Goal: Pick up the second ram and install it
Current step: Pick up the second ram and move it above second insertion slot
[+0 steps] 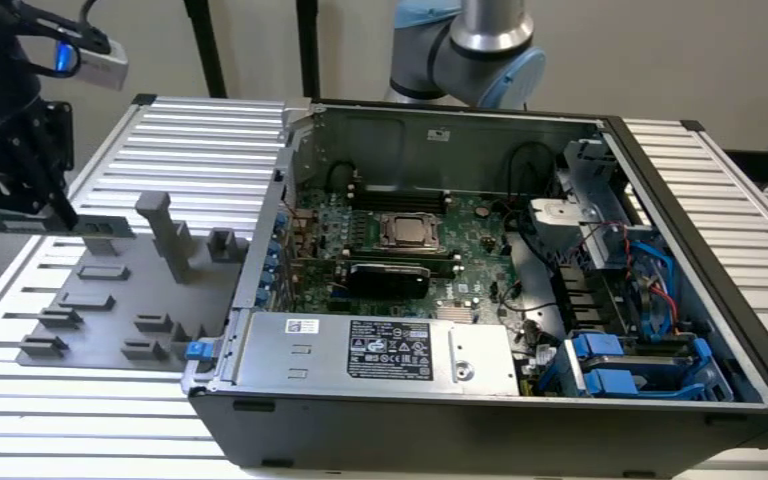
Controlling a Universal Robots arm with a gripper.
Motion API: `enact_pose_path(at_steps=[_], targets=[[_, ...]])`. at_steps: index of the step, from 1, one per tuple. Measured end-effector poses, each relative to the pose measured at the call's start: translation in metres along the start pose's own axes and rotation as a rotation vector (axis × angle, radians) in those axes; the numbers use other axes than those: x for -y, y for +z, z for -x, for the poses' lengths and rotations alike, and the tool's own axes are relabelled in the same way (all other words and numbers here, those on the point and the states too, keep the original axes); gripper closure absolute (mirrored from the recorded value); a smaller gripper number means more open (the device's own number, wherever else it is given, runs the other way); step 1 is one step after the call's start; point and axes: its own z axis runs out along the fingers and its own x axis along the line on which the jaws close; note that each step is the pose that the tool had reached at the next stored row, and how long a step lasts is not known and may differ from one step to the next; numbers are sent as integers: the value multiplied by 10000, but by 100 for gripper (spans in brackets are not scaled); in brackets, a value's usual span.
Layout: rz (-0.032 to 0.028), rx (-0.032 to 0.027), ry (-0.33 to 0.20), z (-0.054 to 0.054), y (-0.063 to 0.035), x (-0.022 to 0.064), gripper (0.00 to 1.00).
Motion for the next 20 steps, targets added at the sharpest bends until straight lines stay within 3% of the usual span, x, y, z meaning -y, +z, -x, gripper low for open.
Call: enact_pose_path(at_steps=[12,20], targets=[[-1,20,-3,9,-353,448,100],[0,20,-2,19,-486,808,100]])
